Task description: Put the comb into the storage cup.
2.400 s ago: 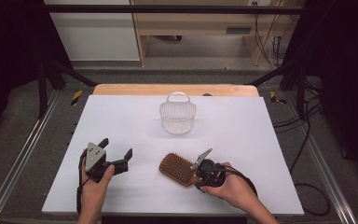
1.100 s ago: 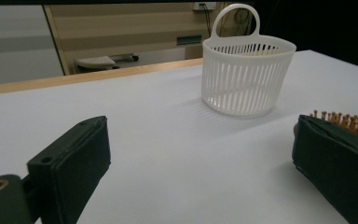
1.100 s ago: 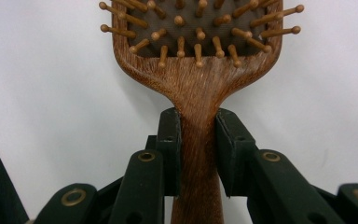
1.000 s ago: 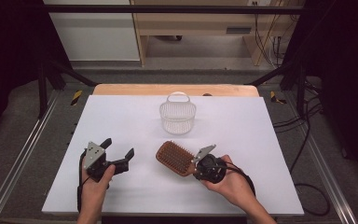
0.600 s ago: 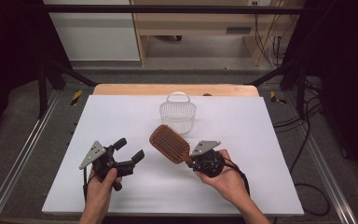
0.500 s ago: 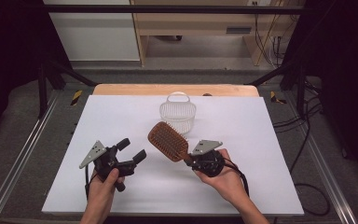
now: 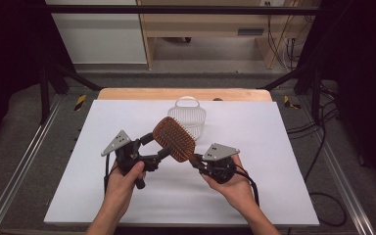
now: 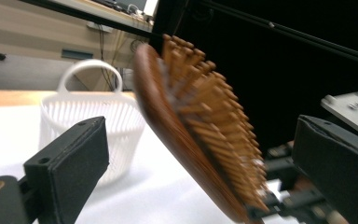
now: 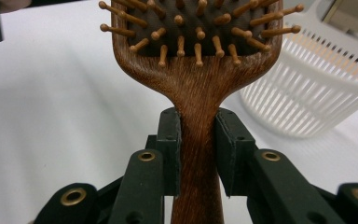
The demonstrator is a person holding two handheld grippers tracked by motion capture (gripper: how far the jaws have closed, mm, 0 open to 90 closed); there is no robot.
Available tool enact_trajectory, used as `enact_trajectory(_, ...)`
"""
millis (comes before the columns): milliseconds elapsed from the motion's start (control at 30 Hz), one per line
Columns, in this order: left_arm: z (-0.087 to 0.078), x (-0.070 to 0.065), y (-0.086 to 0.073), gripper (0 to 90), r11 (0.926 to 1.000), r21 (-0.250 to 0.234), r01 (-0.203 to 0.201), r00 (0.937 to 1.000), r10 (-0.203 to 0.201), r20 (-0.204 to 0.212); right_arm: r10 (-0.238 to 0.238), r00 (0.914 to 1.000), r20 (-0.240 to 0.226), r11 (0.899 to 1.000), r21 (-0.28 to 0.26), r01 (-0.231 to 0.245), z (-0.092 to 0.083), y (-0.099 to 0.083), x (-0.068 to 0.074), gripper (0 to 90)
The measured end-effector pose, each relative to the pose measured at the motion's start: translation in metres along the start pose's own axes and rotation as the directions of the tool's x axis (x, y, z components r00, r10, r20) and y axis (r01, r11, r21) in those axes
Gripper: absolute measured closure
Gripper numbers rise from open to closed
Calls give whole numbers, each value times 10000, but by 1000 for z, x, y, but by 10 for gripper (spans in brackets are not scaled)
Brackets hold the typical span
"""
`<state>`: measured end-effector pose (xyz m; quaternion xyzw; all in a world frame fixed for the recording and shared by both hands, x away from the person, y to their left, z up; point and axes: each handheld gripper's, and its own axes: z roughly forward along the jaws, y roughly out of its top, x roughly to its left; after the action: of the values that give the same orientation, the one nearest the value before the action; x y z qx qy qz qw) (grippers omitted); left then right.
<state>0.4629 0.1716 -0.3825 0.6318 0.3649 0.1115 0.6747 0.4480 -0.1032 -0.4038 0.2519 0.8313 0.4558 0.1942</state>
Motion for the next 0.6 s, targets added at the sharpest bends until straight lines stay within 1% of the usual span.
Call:
enact_trajectory(33, 2, 1, 4, 38, 10000, -30, -28, 10000, 28, 3, 20, 10000, 8, 10000, -45, -20, 1, 2, 0, 731)
enact_trajectory(67, 2, 1, 4, 34, 10000, -30, -28, 10000, 28, 3, 20, 10000, 8, 10000, -45, -20, 1, 2, 0, 731)
enact_trajectory(100, 4, 3, 7, 31, 10000, -73, -34, 10000, 34, -70, 66, 10000, 16, 9998, -197, -66, 4, 7, -1, 731)
enact_trajectory(133, 5, 3, 9, 31, 9999, -151, 21, 9999, -24, -169, 66, 10000, 16, 9998, -197, -66, 4, 7, -1, 731)
enact_trajectory(167, 4, 4, 10, 30, 9996, -273, 43, 9997, -49, -232, 151, 9999, 23, 9993, -346, -151, 7, 9, 1, 731)
enact_trajectory(200, 4, 5, 9, 30, 9992, -404, 16, 9996, -27, -270, 136, 9999, 42, 9990, -420, -134, 8, 8, 3, 730)
enact_trajectory(233, 4, 5, 8, 30, 9993, -361, 2, 9993, -16, -366, 154, 9999, 60, 9988, -461, -151, 9, 7, 4, 731)
enact_trajectory(267, 3, 4, 6, 30, 9998, -210, 9, 9993, -17, -379, 178, 9998, 49, 9986, -493, -175, 10, 7, 5, 731)
enact_trajectory(300, 3, 4, 6, 30, 9998, -210, 9, 9993, -17, -379, 178, 9998, 49, 9986, -493, -175, 10, 7, 5, 731)
enact_trajectory(333, 2, 3, 5, 30, 9995, -307, -34, 9994, 23, -332, 226, 9997, 33, 9984, -519, -224, 10, 6, 6, 730)
enact_trajectory(367, 1, 1, 4, 25, 9996, -272, -75, 9993, 66, -358, 254, 9997, 12, 9983, -533, -253, 11, 6, 7, 730)
enact_trajectory(433, 1, -2, 4, 24, 9994, -154, -307, 9991, 302, -303, 212, 9998, 29, 9978, -632, -209, 12, 4, 8, 731)
enact_trajectory(533, 2, -2, 3, 24, 9995, -144, -275, 9991, 270, -335, 247, 9997, 26, 9971, -716, -244, 12, 3, 8, 730)
enact_trajectory(600, 3, -3, 2, 24, 9994, -66, -325, 9987, 322, -388, 254, 9997, -10, 9968, -762, -254, 12, 2, 9, 730)
